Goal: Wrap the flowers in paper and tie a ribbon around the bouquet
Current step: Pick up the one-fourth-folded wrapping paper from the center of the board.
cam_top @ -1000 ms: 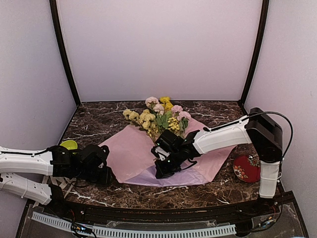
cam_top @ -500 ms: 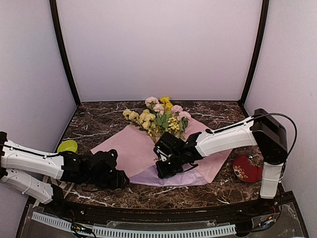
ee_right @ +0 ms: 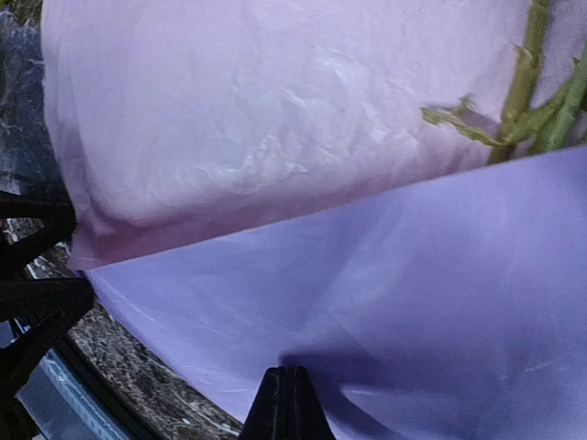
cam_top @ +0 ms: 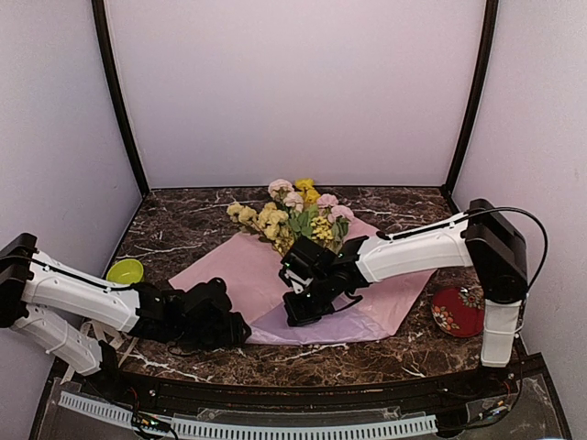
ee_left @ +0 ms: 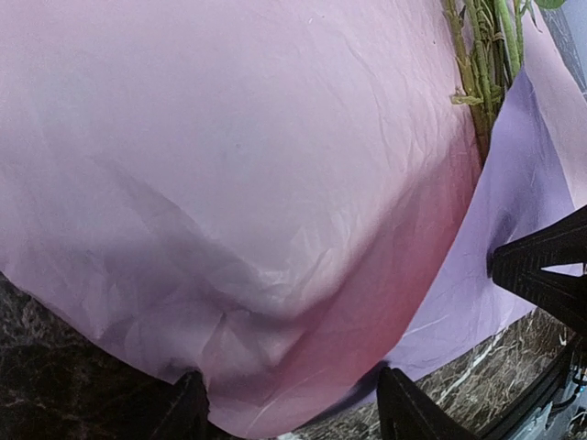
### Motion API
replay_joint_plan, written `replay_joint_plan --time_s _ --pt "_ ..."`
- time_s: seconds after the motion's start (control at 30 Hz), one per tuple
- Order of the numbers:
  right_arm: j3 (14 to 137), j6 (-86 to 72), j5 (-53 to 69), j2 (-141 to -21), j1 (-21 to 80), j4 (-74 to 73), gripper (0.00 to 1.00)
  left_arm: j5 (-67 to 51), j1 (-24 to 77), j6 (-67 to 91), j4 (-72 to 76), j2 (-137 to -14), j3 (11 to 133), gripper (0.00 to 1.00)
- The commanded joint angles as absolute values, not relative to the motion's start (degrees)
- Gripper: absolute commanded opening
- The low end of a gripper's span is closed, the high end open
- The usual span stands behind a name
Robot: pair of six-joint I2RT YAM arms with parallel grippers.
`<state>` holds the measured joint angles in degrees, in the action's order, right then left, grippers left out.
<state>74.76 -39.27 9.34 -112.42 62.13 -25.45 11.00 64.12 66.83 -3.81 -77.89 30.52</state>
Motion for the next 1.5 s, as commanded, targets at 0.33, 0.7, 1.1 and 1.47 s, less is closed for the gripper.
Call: replay_joint_plan --time_s 0.33,0.7,1.1,1.47 --pt "74.4 -38.9 15.4 -113.2 62.4 -27.3 0.0 11.7 69.7 81.4 -16.0 -74.7 32.5 0.65" --pt "70.8 -39.5 16.3 -111.8 61.9 -25.2 0.0 15.9 70.4 83.5 -13.0 -77.7 33.2 0.67" --pt "70.8 -38.9 17.0 -112.3 61.4 -24.4 0.0 9.3 64.1 71.3 -2.1 -81.2 34.8 0.66" --pt "70.3 -39.1 17.8 -112.0 60.9 -23.5 0.0 9.2 63.5 73.0 -4.8 -82.9 36.5 0.41"
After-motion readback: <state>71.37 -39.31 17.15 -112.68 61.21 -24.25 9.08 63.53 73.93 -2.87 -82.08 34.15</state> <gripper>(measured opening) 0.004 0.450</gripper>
